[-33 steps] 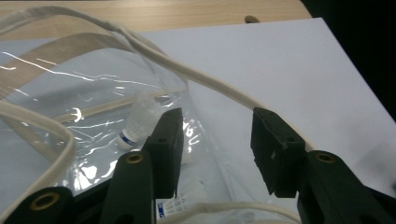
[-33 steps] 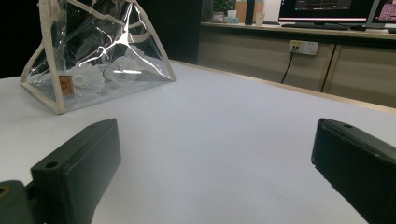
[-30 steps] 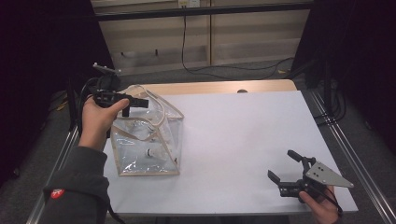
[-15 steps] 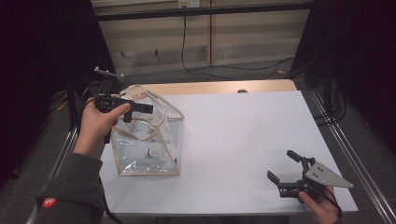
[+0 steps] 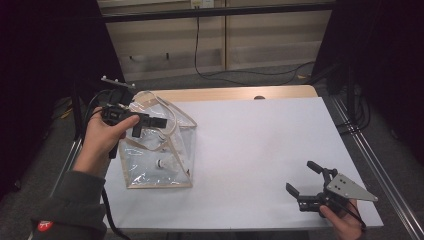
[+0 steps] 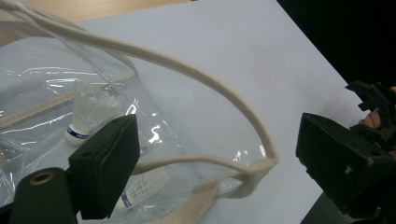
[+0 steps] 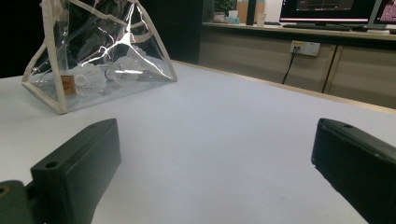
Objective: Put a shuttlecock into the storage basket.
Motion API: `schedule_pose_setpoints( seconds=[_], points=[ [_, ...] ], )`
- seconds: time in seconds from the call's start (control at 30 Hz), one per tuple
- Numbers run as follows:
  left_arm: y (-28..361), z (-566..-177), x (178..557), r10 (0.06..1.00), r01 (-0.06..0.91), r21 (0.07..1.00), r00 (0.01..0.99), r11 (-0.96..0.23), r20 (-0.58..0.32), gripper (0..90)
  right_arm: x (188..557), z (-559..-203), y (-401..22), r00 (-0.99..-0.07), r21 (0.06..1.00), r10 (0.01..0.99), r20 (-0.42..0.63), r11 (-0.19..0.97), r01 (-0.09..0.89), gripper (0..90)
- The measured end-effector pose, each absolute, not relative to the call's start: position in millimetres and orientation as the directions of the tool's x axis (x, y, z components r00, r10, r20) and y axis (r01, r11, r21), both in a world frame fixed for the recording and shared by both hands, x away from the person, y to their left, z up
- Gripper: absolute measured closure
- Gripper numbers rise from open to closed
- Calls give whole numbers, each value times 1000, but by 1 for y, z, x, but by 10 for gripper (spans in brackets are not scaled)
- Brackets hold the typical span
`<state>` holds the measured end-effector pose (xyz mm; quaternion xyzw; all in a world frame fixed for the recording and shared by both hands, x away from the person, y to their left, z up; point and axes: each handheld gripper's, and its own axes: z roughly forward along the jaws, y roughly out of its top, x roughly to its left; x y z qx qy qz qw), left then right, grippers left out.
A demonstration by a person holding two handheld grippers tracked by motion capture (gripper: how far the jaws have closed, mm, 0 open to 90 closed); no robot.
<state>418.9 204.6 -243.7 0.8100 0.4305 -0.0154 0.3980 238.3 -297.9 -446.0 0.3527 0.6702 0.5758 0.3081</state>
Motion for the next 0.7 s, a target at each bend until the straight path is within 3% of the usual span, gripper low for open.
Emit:
schedule_pose_setpoints(
  seconds=[0.7],
  points=[
    [206, -249, 399, 645, 682, 632, 677, -368, -355, 119, 238, -446, -296, -565, 989, 825, -4, 87, 120, 13]
  ],
)
